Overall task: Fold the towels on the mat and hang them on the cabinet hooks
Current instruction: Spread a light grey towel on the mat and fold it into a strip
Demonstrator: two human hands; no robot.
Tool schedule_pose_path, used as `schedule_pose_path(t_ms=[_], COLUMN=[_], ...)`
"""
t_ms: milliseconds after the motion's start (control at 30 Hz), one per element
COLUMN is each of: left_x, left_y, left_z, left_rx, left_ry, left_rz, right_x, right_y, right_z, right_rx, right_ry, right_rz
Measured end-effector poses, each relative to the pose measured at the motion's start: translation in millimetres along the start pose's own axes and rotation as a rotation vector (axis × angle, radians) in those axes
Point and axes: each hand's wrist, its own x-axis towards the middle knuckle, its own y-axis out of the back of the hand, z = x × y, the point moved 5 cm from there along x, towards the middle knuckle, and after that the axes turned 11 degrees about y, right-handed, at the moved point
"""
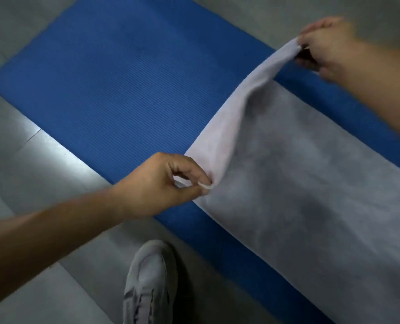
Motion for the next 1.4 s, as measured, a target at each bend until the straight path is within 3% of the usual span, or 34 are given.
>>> schedule_pose_path(t_ms=[200, 367, 500, 633, 800, 967, 1100, 1200, 1333, 1400], left_x=[-15, -12, -31, -58, -73, -68, -67, -67, -71, -66], left_y=[-138, -298, -409, -478, -540, -586, -610, -618, -618, -595], left_z=[82, 111, 106, 102, 111, 116, 99, 98, 105, 107], left_rx=[0.282, 0.122, 0.053, 0.064, -0.085, 0.213, 0.366, 0.358, 0.340, 0.268], left_ry=[-0.049, 0.027, 0.077, 0.048, 0.103, -0.094, -0.096, -0.115, -0.174, -0.160], left_rz=[-0.278, -0.276, -0.274, -0.162, -0.219, -0.125, -0.062, -0.034, -0.117, -0.127], right_x=[-64, -124, -159, -191, -223, -244, -254, -254, -250, -250], right_y=[138, 257, 347, 405, 457, 488, 486, 478, 467, 456], right_z=[55, 140, 213, 252, 290, 322, 341, 341, 328, 314], right_rx=[0.219, 0.254, 0.019, -0.113, -0.171, -0.250, -0.349, -0.534, -0.787, -0.924], right_ry=[-0.145, -0.230, -0.249, -0.217, -0.201, -0.233, -0.289, -0.250, -0.283, -0.193], right_rz=[0.022, 0.138, 0.221, 0.308, 0.389, 0.353, 0.213, 0.120, 0.092, 0.077])
